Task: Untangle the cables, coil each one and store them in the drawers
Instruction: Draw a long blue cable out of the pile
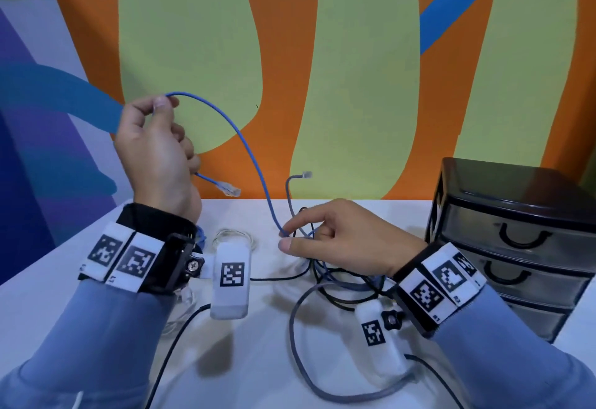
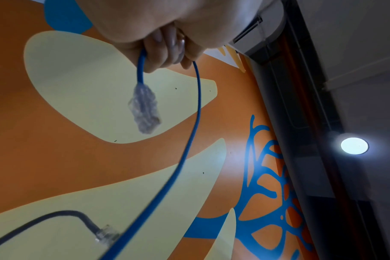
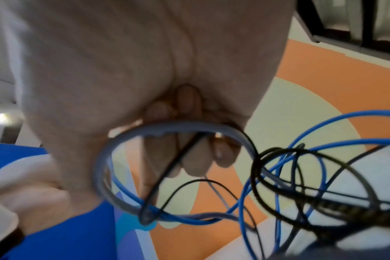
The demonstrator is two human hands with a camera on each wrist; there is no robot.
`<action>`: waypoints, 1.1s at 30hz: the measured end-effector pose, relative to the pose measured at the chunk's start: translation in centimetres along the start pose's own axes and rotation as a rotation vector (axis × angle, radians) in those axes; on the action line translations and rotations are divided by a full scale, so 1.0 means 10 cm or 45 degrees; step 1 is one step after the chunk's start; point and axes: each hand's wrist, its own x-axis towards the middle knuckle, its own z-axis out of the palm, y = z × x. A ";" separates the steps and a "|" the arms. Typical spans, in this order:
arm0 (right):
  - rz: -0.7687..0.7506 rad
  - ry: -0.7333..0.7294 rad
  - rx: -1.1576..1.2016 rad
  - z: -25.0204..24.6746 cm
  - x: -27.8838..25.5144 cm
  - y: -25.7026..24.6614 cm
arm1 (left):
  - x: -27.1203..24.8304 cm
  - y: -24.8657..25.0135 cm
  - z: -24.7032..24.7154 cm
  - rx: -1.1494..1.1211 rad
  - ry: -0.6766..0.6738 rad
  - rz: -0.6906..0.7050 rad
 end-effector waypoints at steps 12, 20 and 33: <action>-0.203 0.852 0.475 -0.17 0.15 0.14 | -0.08 -0.05 0.00 0.805 -0.406 -0.424; -0.194 0.817 0.632 -0.18 0.14 0.12 | -0.31 -0.19 0.09 1.371 -1.005 -0.089; -0.108 0.736 1.328 -0.14 0.12 -0.01 | -0.66 -0.37 0.29 1.284 -1.058 0.306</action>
